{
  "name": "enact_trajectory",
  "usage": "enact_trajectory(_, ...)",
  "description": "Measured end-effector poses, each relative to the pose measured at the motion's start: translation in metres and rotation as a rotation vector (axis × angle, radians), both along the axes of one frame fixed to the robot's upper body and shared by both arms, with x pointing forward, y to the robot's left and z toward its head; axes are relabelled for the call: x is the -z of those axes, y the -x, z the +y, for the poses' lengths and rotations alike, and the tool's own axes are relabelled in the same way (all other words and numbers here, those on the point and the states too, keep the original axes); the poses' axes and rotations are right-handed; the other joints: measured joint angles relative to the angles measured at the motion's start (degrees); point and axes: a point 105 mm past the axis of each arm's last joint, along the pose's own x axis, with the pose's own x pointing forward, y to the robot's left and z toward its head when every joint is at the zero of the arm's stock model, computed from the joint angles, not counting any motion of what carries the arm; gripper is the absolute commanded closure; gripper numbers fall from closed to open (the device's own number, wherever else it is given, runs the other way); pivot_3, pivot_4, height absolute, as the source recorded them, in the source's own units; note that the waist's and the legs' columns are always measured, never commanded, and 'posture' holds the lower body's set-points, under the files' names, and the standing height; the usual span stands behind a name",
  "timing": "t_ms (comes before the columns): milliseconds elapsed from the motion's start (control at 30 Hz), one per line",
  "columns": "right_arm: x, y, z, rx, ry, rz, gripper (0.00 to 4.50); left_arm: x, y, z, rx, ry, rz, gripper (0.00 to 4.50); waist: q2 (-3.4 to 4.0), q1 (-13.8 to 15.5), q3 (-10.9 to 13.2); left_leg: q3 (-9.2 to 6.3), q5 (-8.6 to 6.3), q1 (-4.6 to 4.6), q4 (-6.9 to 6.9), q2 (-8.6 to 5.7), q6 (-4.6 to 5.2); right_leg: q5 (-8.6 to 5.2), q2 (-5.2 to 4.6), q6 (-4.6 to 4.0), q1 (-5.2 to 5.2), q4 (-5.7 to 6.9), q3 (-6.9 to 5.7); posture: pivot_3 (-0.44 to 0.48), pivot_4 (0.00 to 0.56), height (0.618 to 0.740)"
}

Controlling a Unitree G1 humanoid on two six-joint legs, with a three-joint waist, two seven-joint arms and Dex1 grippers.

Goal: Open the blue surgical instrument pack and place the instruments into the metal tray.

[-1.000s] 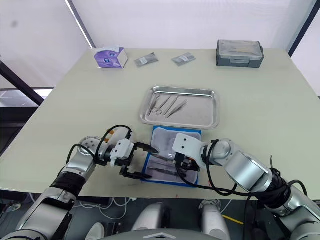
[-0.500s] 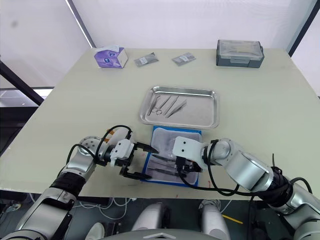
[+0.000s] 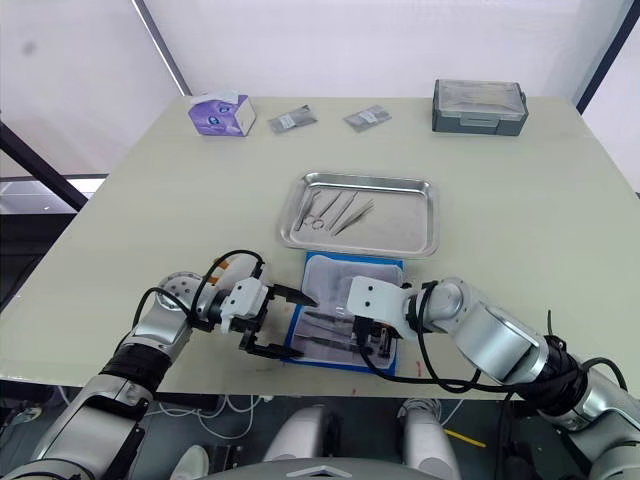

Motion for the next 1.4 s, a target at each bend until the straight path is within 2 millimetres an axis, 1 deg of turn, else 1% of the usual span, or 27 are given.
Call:
enact_trajectory(333, 0.0, 0.0, -0.001, -0.006, -0.018, -0.008, 4.46, 0.0, 0.0, 0.0, 0.001, -0.001, 0.0, 0.0, -0.02, 0.01, 0.01, -0.01, 0.0, 0.0, -0.01, 0.0, 0.0, -0.01, -0.01, 0.01, 0.0, -0.02, -0.01, 0.0, 0.15, 0.731)
enact_trajectory(600, -0.003, -0.001, 0.001, 0.0, -0.003, 0.001, 4.46, -0.001, -0.001, -0.001, 0.002, 0.0, -0.002, 0.0, -0.02, 0.06, 0.1, -0.03, 0.0, -0.01, -0.01, 0.03, 0.0, 0.0, -0.04, -0.01, 0.0, -0.02, -0.02, 0.0, 0.15, 0.731)
enact_trajectory(967, -0.013, -0.005, 0.004, -0.006, 0.101, 0.004, 4.46, -0.001, -0.002, -0.003, 0.002, 0.008, -0.007, 0.0, 0.07, 0.17, 0.26, -0.16, 0.01, -0.11, 0.0, 0.01, 0.01, 0.04, -0.19, -0.08, -0.01, -0.05, -0.13, 0.0, 0.15, 0.731)
enact_trajectory(1067, -0.015, -0.006, 0.005, -0.021, 0.155, -0.002, 4.46, -0.001, -0.002, -0.003, 0.002, 0.009, -0.007, 0.0, 0.14, 0.16, 0.31, -0.18, 0.01, -0.11, 0.0, 0.0, 0.02, 0.05, -0.22, -0.09, -0.01, -0.05, -0.15, 0.0, 0.15, 0.731)
enact_trajectory(1200, -0.017, -0.005, 0.003, -0.034, 0.213, -0.006, 4.46, -0.001, -0.002, -0.004, 0.004, 0.012, -0.008, 0.0, 0.16, 0.17, 0.32, -0.22, 0.01, -0.14, 0.0, -0.06, 0.02, 0.05, -0.34, -0.1, -0.01, -0.07, -0.24, 0.0, 0.15, 0.731)
enact_trajectory(1400, -0.019, -0.001, 0.002, -0.058, 0.254, -0.019, 4.46, -0.001, -0.002, -0.005, 0.005, 0.014, -0.01, 0.0, 0.19, 0.16, 0.34, -0.25, 0.02, -0.15, 0.0, -0.09, 0.03, 0.01, -0.44, -0.03, -0.01, -0.07, -0.37, 0.0, 0.15, 0.731)
